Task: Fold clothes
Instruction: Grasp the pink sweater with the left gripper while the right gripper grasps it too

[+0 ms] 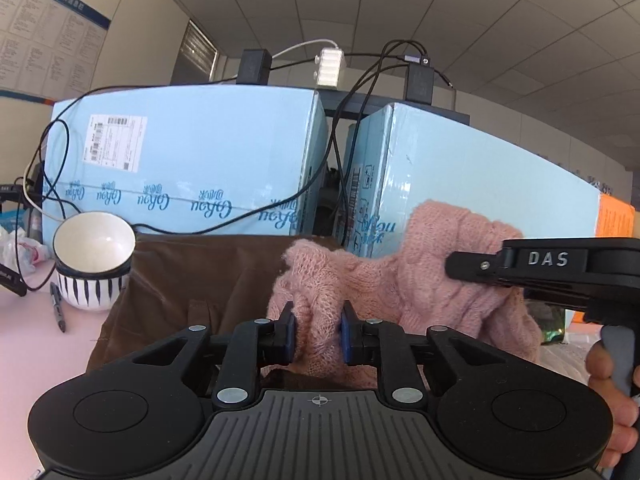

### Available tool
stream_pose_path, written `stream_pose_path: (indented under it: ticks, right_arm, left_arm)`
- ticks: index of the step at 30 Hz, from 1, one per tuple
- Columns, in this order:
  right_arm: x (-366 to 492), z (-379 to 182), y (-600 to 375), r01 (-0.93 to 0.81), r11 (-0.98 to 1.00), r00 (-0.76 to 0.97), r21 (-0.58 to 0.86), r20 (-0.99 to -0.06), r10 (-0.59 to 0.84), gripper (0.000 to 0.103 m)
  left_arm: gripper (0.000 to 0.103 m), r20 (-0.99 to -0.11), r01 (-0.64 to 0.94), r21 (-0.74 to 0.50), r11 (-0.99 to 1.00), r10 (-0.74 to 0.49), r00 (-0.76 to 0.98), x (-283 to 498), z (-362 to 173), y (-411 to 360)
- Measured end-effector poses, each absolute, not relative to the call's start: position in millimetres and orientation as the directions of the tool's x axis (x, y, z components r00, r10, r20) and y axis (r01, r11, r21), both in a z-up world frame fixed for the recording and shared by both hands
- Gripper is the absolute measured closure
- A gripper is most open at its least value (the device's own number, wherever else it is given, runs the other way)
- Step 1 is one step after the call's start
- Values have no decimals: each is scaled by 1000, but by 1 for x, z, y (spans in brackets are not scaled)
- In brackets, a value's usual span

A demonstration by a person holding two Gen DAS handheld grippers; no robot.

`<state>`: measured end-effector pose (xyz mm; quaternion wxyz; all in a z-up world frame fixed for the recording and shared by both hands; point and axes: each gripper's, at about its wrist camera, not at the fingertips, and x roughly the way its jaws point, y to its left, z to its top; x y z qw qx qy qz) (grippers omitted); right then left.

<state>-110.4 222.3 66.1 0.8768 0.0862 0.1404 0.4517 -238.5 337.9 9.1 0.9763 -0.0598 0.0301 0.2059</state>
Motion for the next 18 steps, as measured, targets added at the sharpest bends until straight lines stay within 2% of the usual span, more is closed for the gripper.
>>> stream_pose_path:
  ticks: [6,12,18]
  right_arm:
    - [-107,92,155,-754,587,600,295,-57,798,82]
    - [-91,103,69,-693,652,680,308,-20,733,83]
    - [-81,93,-14,-596,748,779,291,-18,627,84]
  left_arm:
    - [85,-8,-409,-47,911,409,913,-244,15,321]
    - [86,112,-336,-11,942,335,936,-244,19,282]
    - [88,72,-190,47,981,186,980,-225,18,233]
